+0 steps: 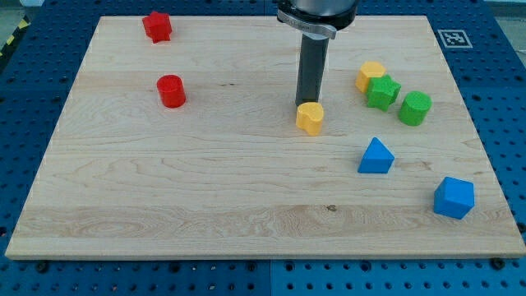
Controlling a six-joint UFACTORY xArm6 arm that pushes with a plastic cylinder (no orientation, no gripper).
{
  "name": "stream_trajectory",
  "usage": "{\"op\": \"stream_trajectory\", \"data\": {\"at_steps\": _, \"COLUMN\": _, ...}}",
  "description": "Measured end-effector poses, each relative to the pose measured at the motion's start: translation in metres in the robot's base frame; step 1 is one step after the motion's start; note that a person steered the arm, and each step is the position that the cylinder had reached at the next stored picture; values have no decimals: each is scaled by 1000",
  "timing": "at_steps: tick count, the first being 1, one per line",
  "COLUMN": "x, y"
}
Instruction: Push the yellow hexagon to the left side of red circle
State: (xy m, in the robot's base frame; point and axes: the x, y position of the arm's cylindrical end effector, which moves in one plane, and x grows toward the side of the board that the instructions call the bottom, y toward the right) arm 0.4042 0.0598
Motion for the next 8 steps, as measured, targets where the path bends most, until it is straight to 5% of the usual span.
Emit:
{"op": "stream_trajectory", "data": {"at_steps": 3, "x": -11, "y": -3}}
{"op": "stream_trajectory", "data": {"at_steps": 5, "x": -119, "y": 34}}
{"op": "stream_trajectory", "data": {"at_steps": 6, "x": -120, "y": 117}}
{"op": "stream_trajectory", "data": {"at_steps": 7, "x": -74, "y": 158}}
{"op": "stream_trajectory", "data": {"at_steps": 8, "x": -45, "y": 152}}
